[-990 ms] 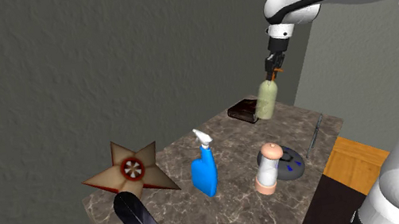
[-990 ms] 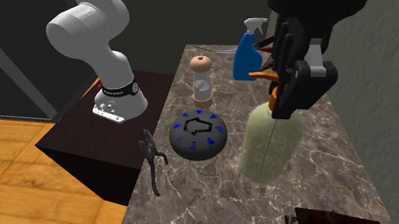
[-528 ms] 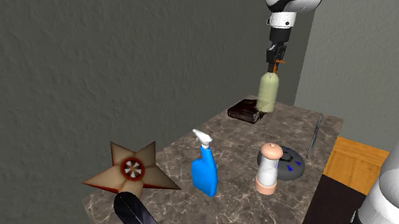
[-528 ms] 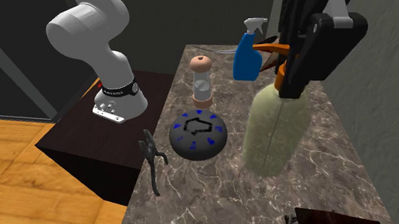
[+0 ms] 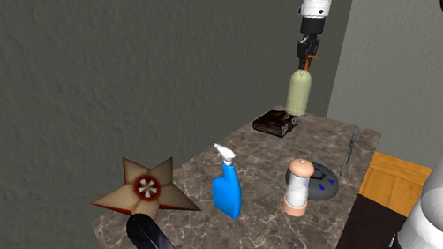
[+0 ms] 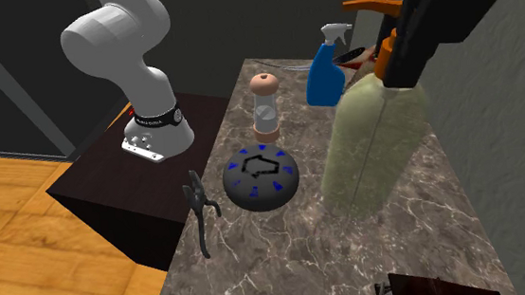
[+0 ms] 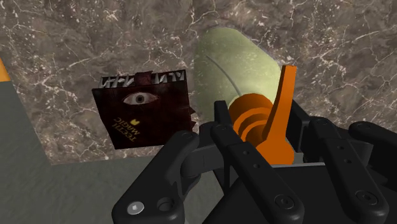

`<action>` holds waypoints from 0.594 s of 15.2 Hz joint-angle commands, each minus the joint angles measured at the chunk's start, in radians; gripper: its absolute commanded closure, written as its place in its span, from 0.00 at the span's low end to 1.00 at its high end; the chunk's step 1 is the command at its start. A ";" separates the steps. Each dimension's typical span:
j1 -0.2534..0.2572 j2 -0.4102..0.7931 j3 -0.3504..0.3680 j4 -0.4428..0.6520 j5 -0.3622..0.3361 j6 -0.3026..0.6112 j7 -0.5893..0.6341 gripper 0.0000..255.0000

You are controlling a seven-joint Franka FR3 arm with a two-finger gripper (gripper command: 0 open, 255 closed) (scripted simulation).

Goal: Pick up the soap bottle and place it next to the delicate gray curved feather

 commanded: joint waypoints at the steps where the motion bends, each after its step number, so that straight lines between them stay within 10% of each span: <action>1: 0.000 0.002 -0.001 0.031 0.001 -0.029 0.000 1.00; 9: -0.005 0.037 -0.006 0.180 0.014 -0.146 -0.007 1.00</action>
